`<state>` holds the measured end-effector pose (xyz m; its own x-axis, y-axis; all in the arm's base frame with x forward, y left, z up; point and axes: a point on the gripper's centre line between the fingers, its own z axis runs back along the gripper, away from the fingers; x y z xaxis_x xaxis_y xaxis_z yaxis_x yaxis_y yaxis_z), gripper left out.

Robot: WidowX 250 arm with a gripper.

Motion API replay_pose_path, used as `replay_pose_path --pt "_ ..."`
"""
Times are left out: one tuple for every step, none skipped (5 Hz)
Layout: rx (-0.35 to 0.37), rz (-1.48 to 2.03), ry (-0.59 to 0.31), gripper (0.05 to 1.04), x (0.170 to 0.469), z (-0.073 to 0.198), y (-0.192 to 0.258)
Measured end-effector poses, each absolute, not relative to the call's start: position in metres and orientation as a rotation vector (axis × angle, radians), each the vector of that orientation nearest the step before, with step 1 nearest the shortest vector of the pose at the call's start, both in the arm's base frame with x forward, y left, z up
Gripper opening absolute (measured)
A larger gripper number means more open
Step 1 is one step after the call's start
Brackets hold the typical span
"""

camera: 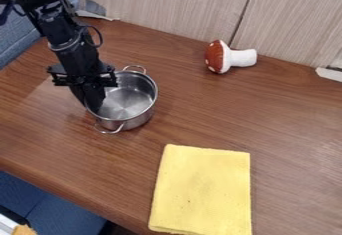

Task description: Move the silver pot in the middle of the table

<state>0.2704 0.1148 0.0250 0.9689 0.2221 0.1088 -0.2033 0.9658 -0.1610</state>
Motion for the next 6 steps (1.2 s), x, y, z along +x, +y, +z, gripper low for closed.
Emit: replay_pose_path --pt "-0.128 0.213 -0.115 0.519 0.268 0.03 0.115" --pt "-0.101 0.187 -0.145 0.824 0.27 0.042 0.115" --pt "-0.084 0.189 -0.147 1.009 0.268 0.05 0.117" --pt "-0.049 0.178 -0.171 1.007 0.268 0.066 0.116" --pt "-0.014 0.179 -0.227 1.001 0.263 0.092 0.115" --pt "-0.011 0.17 -0.297 1.001 0.256 0.119 0.109"
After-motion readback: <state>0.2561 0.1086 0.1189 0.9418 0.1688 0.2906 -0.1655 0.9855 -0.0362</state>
